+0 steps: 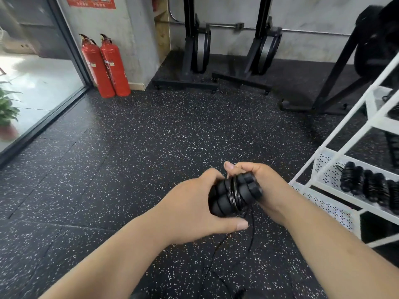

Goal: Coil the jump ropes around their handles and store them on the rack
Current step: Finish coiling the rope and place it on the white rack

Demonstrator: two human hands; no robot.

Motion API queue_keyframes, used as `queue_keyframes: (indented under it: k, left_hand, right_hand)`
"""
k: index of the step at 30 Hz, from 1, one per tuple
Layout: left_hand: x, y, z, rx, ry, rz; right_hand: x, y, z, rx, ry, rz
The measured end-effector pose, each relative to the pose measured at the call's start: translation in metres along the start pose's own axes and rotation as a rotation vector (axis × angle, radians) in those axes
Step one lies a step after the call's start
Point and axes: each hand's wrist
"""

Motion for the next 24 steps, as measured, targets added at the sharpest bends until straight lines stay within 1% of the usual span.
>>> queue_keyframes:
  k: [1,4,5,7,8,10,12,14,16,20,22,24]
  left_hand:
    - [0.000,0.001,0.002,0.074,0.026,0.000]
    - [-0.002,0.003,0.008,0.250,0.098,0.041]
    - [-0.004,0.003,0.011,0.285,0.121,0.040]
    - [-0.006,0.004,0.018,0.269,0.155,-0.020]
    - [-0.007,0.004,0.021,0.244,0.162,-0.069]
    - [-0.010,0.006,0.032,0.205,0.186,-0.172]
    - [-0.011,0.010,0.044,0.145,0.239,-0.261]
    - [-0.011,0.014,0.053,0.029,0.305,-0.307]
    - [-0.010,0.016,0.057,-0.088,0.355,-0.323]
    - [-0.008,0.018,0.054,-0.318,0.394,-0.327]
    - [-0.008,0.019,0.049,-0.424,0.390,-0.292]
    - [-0.008,0.017,0.044,-0.503,0.357,-0.230]
  right_hand:
    - [-0.003,-0.004,-0.003,-0.006,-0.012,-0.030]
    - [-0.007,-0.013,-0.012,0.145,-0.046,-0.202]
    - [-0.008,-0.016,-0.016,0.173,-0.049,-0.238]
    - [-0.013,-0.021,-0.024,0.196,-0.040,-0.252]
    - [-0.016,-0.024,-0.027,0.242,-0.028,-0.257]
    - [-0.017,-0.030,-0.030,0.419,0.012,-0.276]
    - [-0.011,-0.036,-0.030,0.603,0.097,-0.275]
    - [-0.003,-0.040,-0.027,0.747,0.172,-0.261]
    - [0.006,-0.042,-0.023,0.907,0.211,-0.280]
    - [0.025,-0.046,-0.009,1.178,0.289,-0.284]
    - [0.032,-0.044,-0.001,1.293,0.363,-0.323]
    - [0.035,-0.037,0.006,1.349,0.437,-0.371]
Point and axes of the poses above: each hand's wrist, its own x-axis away from the middle knuckle, its own y-axis out of the back of the hand, z = x × y, and after that the axes turned 10 degrees about -y, right-handed
